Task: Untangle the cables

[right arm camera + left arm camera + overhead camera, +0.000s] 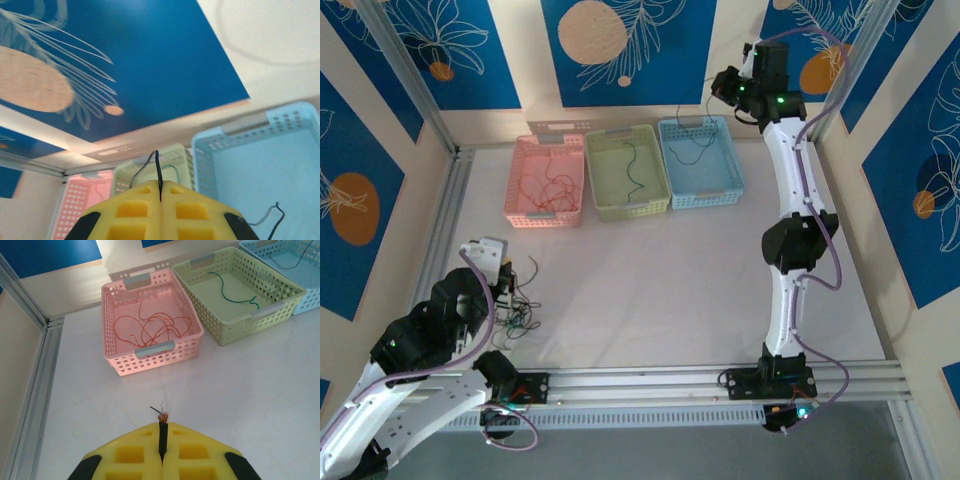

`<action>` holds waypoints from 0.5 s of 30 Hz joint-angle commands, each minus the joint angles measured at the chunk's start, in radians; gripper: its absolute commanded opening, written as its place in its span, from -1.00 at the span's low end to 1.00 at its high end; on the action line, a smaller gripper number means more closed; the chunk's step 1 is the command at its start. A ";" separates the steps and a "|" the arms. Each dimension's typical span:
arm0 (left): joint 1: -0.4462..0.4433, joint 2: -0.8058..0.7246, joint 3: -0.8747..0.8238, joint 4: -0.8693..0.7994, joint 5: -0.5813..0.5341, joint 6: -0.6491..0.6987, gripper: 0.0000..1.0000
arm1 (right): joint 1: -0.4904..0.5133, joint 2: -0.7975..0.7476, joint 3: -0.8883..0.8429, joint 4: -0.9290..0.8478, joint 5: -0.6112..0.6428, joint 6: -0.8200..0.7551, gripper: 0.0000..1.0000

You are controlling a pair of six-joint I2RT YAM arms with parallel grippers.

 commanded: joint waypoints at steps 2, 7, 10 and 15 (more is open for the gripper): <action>0.007 0.011 -0.007 0.019 0.007 0.017 -1.00 | 0.019 0.048 -0.092 -0.036 0.055 -0.024 -1.00; 0.007 0.020 -0.008 0.022 0.013 0.017 -1.00 | 0.022 0.048 -0.213 -0.048 0.100 -0.012 -0.77; 0.007 0.034 -0.007 0.022 0.022 0.016 -1.00 | 0.011 0.046 -0.207 -0.077 0.060 -0.019 -0.28; 0.007 0.042 -0.007 0.022 0.020 0.015 -1.00 | 0.019 -0.015 -0.214 -0.124 0.067 -0.059 -0.07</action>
